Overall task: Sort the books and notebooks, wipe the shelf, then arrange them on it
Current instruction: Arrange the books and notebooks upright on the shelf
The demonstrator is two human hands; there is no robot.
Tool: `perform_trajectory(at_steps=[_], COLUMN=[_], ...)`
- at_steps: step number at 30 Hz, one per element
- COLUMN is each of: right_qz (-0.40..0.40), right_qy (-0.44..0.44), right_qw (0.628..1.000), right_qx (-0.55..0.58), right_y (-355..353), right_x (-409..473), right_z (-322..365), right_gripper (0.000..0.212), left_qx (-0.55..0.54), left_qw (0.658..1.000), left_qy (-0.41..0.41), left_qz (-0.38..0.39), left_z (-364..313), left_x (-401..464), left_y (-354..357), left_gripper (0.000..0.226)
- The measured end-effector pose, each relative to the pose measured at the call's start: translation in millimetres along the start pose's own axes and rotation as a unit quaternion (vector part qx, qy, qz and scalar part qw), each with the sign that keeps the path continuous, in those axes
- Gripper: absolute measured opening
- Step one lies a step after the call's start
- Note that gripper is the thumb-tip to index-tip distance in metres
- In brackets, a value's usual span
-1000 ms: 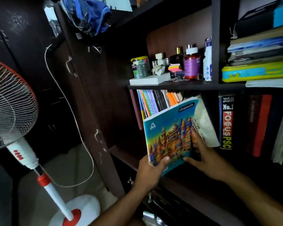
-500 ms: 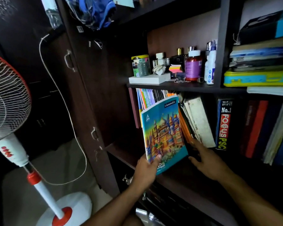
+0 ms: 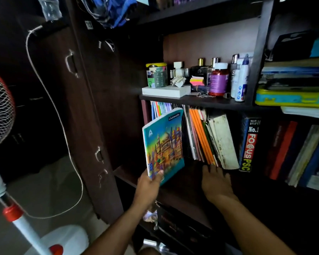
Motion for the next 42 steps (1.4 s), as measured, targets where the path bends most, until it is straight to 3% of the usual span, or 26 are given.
perform_trajectory(at_steps=[5,11,16,20,24,30,34,38,42], right_qz=[-0.031,-0.102,-0.175,-0.158,-0.159,-0.138,-0.071,-0.062,-0.063], right_qy=[0.038,0.001,-0.006,-0.056,-0.05,-0.086,-0.108,-0.096,-0.082], right_qw=[0.999,0.985,0.916,0.924,0.907,0.939,0.977,0.989,0.992], right_qx=[0.022,0.141,0.36,0.343,0.386,0.302,0.168,0.09,0.066], right_y=[9.1,14.7,10.1,12.3,10.7,14.1,18.5,21.8,23.4], right_x=[9.2,12.7,6.2,4.9,6.3,7.9,7.3,10.6,13.2], right_z=[18.5,14.3,4.5,5.9,1.5,4.1,8.7,13.5,16.0], right_gripper=[0.059,0.056,0.061,0.073,0.071,0.06,0.057,0.083,0.053], left_qx=[0.017,0.025,0.053,0.07,0.049,-0.004,-0.026,-0.024,-0.022], left_qw=[1.0,0.999,0.998,0.997,0.998,0.998,0.994,0.992,0.989], left_qy=[0.01,0.011,0.012,0.017,0.008,-0.024,-0.029,-0.034,-0.051], left_qz=[-0.021,-0.031,-0.034,-0.041,-0.037,-0.053,-0.102,-0.12,-0.137], left_z=[7.7,13.3,18.2,10.1,1.7,-1.1,3.8,10.0,5.0], left_x=[4.1,11.6,12.0,7.8,5.0,7.5,12.1,29.9,60.1], left_y=[0.9,2.8,7.5,10.0,9.3,-3.6,-16.7,-19.2,-17.3], left_gripper=[0.03,0.031,0.036,0.037,0.033,0.034,0.026,0.027,0.03])
Point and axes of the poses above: each hand's wrist, its own x-axis towards the middle knuckle, its own y-axis out of the palm, z = x × y, the point moved 1 cm from there along x, towards the middle knuckle, and after that the axes turned 5 degrees about -y, right-handed, at the moved point
